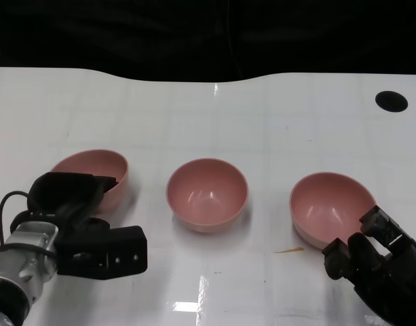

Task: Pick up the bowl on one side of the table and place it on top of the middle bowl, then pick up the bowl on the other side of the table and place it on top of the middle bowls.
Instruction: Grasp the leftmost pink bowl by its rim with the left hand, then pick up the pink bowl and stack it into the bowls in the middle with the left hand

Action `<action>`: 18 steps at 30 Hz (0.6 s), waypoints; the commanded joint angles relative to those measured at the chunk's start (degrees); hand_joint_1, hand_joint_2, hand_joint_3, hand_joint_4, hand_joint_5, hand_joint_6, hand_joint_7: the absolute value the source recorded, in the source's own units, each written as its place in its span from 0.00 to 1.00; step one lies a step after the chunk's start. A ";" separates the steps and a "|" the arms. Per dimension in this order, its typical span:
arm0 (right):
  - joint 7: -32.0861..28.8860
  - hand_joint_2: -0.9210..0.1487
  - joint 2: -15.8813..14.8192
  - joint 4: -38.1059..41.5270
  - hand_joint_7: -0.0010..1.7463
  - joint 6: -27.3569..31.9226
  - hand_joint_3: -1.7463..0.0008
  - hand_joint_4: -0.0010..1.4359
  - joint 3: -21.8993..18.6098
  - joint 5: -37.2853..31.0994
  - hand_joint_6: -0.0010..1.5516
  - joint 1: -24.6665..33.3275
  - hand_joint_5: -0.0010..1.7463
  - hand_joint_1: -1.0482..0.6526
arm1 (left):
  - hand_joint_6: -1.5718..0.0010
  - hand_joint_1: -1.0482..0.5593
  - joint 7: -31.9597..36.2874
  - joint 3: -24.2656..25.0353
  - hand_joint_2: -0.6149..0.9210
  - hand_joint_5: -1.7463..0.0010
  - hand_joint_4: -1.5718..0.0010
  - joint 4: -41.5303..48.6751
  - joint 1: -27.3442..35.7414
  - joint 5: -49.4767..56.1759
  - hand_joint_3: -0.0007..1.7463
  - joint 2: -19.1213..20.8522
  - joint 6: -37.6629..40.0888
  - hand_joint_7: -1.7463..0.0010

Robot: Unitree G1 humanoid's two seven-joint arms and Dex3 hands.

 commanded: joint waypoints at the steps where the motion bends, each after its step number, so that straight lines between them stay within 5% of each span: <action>1: -0.02 0.35 -0.33 -0.35 0.81 -0.17 0.35 0.61 -0.37 0.30 0.52 0.23 0.93 0.56 | 0.29 0.57 3.21 0.52 1.00 0.54 0.41 2.62 0.08 -1.86 0.08 -0.13 -2.34 0.94; 3: -0.06 0.35 -0.38 -0.36 0.81 -0.04 0.35 0.61 -0.40 0.35 0.53 0.24 0.92 0.56 | 0.47 0.61 4.40 0.50 1.00 0.11 0.54 3.47 -0.03 -2.61 0.09 -0.24 -3.30 0.42; 5: -0.16 0.35 -0.50 -0.48 0.81 0.04 0.35 0.61 -0.42 0.30 0.53 0.22 0.92 0.55 | 0.58 0.63 6.57 0.63 1.00 0.02 0.53 3.38 0.27 -3.27 0.12 0.07 -5.67 0.13; 6: -0.27 0.35 -0.54 -0.56 0.81 0.01 0.35 0.62 -0.42 0.18 0.53 0.23 0.92 0.55 | 0.62 0.63 7.24 0.69 1.00 0.01 0.53 3.05 0.36 -3.42 0.13 0.21 -6.31 0.07; 18: -0.72 0.35 -1.32 0.02 0.83 0.92 0.33 0.60 -0.81 0.38 0.52 -0.17 0.95 0.56 | 0.70 0.62 1.23 0.78 0.98 0.00 0.57 -13.87 0.50 -2.24 0.11 5.70 -7.02 0.00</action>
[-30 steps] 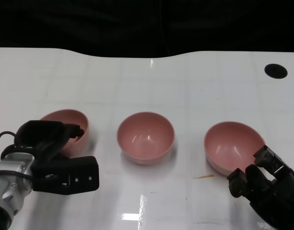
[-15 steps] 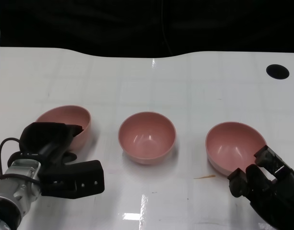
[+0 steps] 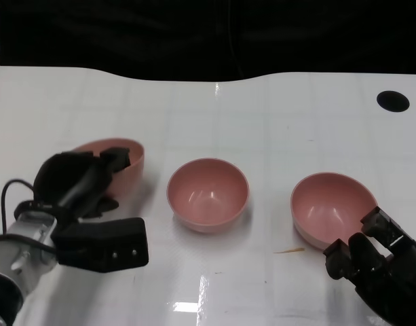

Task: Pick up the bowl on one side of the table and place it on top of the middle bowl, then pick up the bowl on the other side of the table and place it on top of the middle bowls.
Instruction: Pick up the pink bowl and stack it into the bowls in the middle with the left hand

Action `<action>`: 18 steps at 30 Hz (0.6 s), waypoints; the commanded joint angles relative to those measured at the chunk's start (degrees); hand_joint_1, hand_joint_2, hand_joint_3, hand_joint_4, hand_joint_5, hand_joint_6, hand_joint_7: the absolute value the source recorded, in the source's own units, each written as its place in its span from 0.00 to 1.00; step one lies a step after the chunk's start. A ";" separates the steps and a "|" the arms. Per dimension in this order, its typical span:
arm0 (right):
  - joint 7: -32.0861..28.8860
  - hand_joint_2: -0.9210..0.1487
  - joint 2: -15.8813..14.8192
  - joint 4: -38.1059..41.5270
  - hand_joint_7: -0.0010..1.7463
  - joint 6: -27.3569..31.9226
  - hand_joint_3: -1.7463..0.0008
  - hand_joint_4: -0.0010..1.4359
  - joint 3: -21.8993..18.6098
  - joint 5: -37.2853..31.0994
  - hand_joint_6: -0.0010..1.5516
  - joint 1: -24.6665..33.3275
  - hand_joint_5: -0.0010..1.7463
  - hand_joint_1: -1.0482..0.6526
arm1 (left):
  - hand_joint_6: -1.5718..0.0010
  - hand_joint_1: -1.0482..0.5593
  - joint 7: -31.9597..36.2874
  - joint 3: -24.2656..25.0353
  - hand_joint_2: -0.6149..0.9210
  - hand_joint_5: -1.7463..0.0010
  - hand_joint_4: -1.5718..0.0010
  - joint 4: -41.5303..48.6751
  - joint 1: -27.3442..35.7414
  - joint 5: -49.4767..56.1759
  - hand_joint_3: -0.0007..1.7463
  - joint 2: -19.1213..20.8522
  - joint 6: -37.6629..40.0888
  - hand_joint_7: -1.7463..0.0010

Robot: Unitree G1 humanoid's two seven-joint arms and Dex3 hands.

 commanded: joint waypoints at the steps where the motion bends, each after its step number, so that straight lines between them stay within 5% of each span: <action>1: 0.47 0.35 -1.05 0.49 0.82 0.44 0.33 0.60 -0.63 0.49 0.52 -0.37 0.95 0.56 | 0.70 0.62 -1.94 0.04 0.98 0.00 0.57 -6.62 0.25 1.07 0.11 2.88 0.15 0.00; 10: 0.95 0.31 -0.52 1.81 0.83 -0.04 0.40 0.62 -0.73 0.48 0.52 -0.83 0.92 0.54 | 0.59 0.59 -7.00 0.26 0.97 0.00 0.54 -20.42 -3.03 5.41 0.03 4.72 1.15 0.09; 18: 1.31 0.31 -0.41 1.79 0.83 -1.07 0.37 0.62 -0.29 -0.41 0.52 -0.73 0.92 0.55 | 0.60 0.57 -13.27 0.71 0.97 0.00 0.55 -28.06 -3.94 3.74 0.02 2.44 0.68 0.07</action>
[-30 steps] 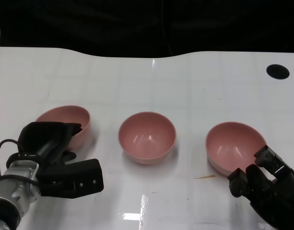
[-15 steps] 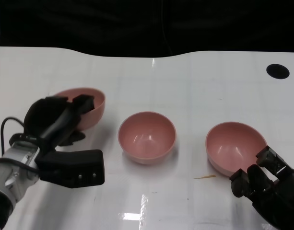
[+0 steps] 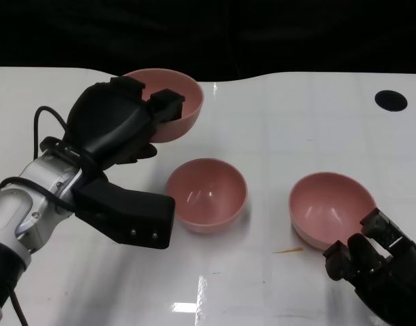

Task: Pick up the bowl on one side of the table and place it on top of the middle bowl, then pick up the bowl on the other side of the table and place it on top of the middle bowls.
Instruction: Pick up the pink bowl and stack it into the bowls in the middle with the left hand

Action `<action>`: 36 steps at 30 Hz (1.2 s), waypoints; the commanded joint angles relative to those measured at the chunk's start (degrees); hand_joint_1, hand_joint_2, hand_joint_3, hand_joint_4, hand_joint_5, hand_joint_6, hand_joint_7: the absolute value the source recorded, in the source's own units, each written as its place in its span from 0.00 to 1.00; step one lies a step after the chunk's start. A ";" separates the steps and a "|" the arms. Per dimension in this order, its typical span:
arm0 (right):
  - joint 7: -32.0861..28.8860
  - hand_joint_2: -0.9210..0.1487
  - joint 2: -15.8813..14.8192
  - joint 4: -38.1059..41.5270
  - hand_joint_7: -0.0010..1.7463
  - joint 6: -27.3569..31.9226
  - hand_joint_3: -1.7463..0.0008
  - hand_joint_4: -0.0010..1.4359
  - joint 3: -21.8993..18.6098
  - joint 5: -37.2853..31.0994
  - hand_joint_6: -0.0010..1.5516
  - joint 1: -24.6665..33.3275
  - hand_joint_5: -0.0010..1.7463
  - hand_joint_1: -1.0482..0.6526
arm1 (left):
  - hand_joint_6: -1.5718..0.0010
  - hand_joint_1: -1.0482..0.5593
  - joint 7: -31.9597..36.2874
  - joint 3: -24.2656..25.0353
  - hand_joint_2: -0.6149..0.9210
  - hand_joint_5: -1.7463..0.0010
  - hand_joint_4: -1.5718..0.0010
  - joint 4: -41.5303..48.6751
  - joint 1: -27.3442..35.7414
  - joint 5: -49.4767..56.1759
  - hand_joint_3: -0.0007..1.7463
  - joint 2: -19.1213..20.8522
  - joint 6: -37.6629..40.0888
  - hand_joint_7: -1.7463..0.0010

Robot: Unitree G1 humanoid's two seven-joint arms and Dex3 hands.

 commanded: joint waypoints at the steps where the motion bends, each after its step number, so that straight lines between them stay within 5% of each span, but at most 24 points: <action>1: 0.38 0.31 -0.18 0.08 0.83 -1.20 0.37 0.62 -0.07 -0.55 0.52 -0.18 0.92 0.55 | 0.61 0.57 -3.69 0.15 0.97 0.00 0.55 -3.55 -1.36 -1.34 0.01 -1.53 -0.11 0.07; 3: 0.79 0.31 -0.08 0.36 0.82 -1.59 0.36 0.61 -0.05 -0.54 0.52 -0.24 0.92 0.56 | 0.61 0.56 -4.61 -0.16 0.98 0.00 0.54 -4.64 -1.07 -0.99 0.02 -2.64 0.63 0.07; 4: 1.32 0.32 -0.10 0.66 0.82 -1.70 0.36 0.61 -0.09 -0.31 0.51 -0.33 0.93 0.56 | 0.52 0.55 -4.83 -0.39 0.97 0.08 0.49 -5.14 -0.91 -0.56 0.01 -3.26 1.05 0.25; 6: 1.90 0.33 -0.17 1.03 0.83 -1.67 0.35 0.60 -0.16 0.02 0.51 -0.49 0.94 0.56 | 0.41 0.56 -4.56 -0.92 0.95 0.13 0.46 -5.99 -0.58 0.54 0.00 -4.50 1.72 0.42; 10: 0.32 0.35 0.07 -0.36 0.83 -1.37 0.35 0.61 0.04 -0.46 0.52 0.10 0.93 0.56 | 0.42 0.60 -4.71 -2.05 0.94 0.12 0.47 -7.08 0.54 1.27 0.01 -7.14 2.46 0.42; 14: -0.31 0.34 0.00 -1.04 0.82 -0.58 0.35 0.61 0.04 0.06 0.52 0.35 0.93 0.56 | 0.29 0.54 -5.13 -2.95 0.94 0.19 0.45 -7.58 1.67 1.67 0.00 -8.80 3.36 0.74; 17: -0.32 0.34 0.07 -1.21 0.82 -0.55 0.35 0.61 0.06 0.22 0.52 0.48 0.92 0.56 | 0.24 0.59 -5.48 -3.36 0.97 0.24 0.44 -7.17 2.20 1.37 0.01 -9.47 3.10 0.81; 18: -0.50 0.34 0.19 -1.39 0.82 -0.63 0.35 0.61 0.07 0.17 0.52 0.59 0.92 0.56 | 0.24 0.59 -5.87 -3.63 0.97 0.24 0.44 -6.88 2.32 1.33 0.01 -9.70 3.15 0.81; 21: -0.81 0.34 0.35 -1.71 0.82 -0.72 0.35 0.61 0.10 0.09 0.52 0.75 0.92 0.57 | 0.34 0.62 -6.48 -4.05 0.99 0.18 0.47 -6.54 2.45 1.20 0.00 -9.99 3.31 0.60; 25: -0.58 0.34 -0.29 -2.08 0.83 -1.24 0.34 0.62 0.48 -1.04 0.52 1.05 0.92 0.55 | 0.39 0.63 -6.49 -4.32 0.99 0.14 0.49 -5.33 3.20 0.98 0.00 -10.32 3.22 0.55; 26: -0.26 0.34 -0.47 -1.92 0.83 -1.04 0.34 0.61 0.35 -0.80 0.51 1.00 0.93 0.55 | 0.41 0.64 -6.09 -4.32 0.99 0.06 0.52 -4.97 3.33 1.00 0.00 -10.39 3.01 0.51; 29: -0.52 0.33 -0.52 -1.96 0.83 -0.97 0.35 0.61 0.14 -0.78 0.51 1.07 0.93 0.55 | 0.53 0.64 -5.17 -4.01 0.99 0.01 0.54 -3.83 3.71 0.46 0.00 -10.65 2.23 0.24; 31: -0.53 0.33 -0.51 -1.96 0.83 -0.72 0.35 0.61 -0.05 -0.40 0.51 1.11 0.93 0.56 | 0.57 0.64 -5.15 -3.75 0.99 0.00 0.54 -3.37 3.90 -0.03 0.00 -10.64 1.98 0.15; 36: -0.39 0.31 -0.58 -1.90 0.84 -0.29 0.36 0.59 -0.30 0.17 0.50 1.09 0.95 0.56 | 0.59 0.63 -5.11 -3.56 1.00 0.00 0.54 -2.97 4.00 -0.43 0.00 -10.59 1.71 0.11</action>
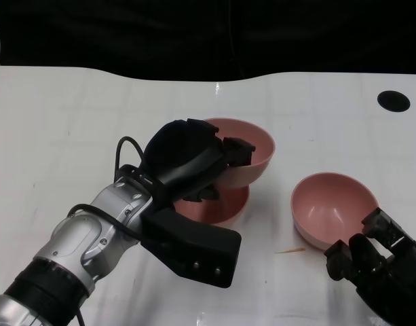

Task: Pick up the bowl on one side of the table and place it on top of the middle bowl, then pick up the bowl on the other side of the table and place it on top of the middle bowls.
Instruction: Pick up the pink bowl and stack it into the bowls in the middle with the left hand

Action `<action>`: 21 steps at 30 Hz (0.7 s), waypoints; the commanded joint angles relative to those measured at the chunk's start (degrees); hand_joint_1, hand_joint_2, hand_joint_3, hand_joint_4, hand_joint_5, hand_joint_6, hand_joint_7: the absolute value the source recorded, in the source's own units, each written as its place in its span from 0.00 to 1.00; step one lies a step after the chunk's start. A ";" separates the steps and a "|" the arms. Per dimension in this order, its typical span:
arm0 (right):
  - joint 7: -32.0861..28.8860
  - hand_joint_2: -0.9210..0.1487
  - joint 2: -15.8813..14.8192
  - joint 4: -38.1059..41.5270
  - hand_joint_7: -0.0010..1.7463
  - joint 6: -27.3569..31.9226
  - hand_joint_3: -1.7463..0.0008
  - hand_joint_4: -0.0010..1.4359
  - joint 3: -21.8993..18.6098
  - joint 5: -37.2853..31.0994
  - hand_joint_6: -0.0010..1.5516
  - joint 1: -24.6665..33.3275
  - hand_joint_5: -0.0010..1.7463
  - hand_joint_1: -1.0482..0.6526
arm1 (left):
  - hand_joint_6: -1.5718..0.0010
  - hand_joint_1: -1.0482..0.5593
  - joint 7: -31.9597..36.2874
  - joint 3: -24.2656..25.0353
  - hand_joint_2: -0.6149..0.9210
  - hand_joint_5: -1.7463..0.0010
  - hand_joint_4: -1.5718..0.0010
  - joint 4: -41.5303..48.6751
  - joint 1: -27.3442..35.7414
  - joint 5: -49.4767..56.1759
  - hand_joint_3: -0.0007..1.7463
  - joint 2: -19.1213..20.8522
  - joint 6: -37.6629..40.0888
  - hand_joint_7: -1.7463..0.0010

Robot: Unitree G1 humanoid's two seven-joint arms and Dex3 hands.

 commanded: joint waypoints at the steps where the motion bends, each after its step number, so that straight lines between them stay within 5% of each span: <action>1: 0.49 0.31 -0.95 -0.18 0.84 0.02 0.36 0.59 -0.54 0.24 0.50 0.21 0.95 0.56 | 0.59 0.63 1.46 0.70 1.00 0.00 0.54 1.08 1.06 -0.64 0.00 0.54 -0.38 0.11; 6: 1.63 0.29 -1.18 1.18 0.88 -0.57 0.37 0.58 -0.88 0.09 0.47 -0.44 0.98 0.56 | 0.59 0.59 1.99 1.29 1.00 0.00 0.57 4.11 1.44 -1.55 0.01 0.69 -0.14 0.14; 11: 0.98 0.31 -1.05 1.20 0.88 -0.06 0.38 0.58 -1.00 0.21 0.48 -0.58 0.97 0.55 | 0.50 0.58 1.41 1.63 0.99 0.00 0.58 6.00 1.33 -2.83 0.00 0.46 0.48 0.34; 14: 0.63 0.28 -0.89 1.00 0.85 0.40 0.42 0.60 -1.05 0.57 0.50 -0.53 0.95 0.54 | 0.41 0.57 0.72 1.67 0.99 0.14 0.52 6.17 1.49 -3.34 0.00 0.70 0.80 0.56; 21: 1.57 0.26 -0.90 1.53 0.84 -0.29 0.43 0.60 -1.02 0.48 0.50 -0.60 0.93 0.54 | 0.37 0.56 0.41 1.29 1.00 0.21 0.49 6.46 1.34 -2.99 0.00 0.94 1.24 0.65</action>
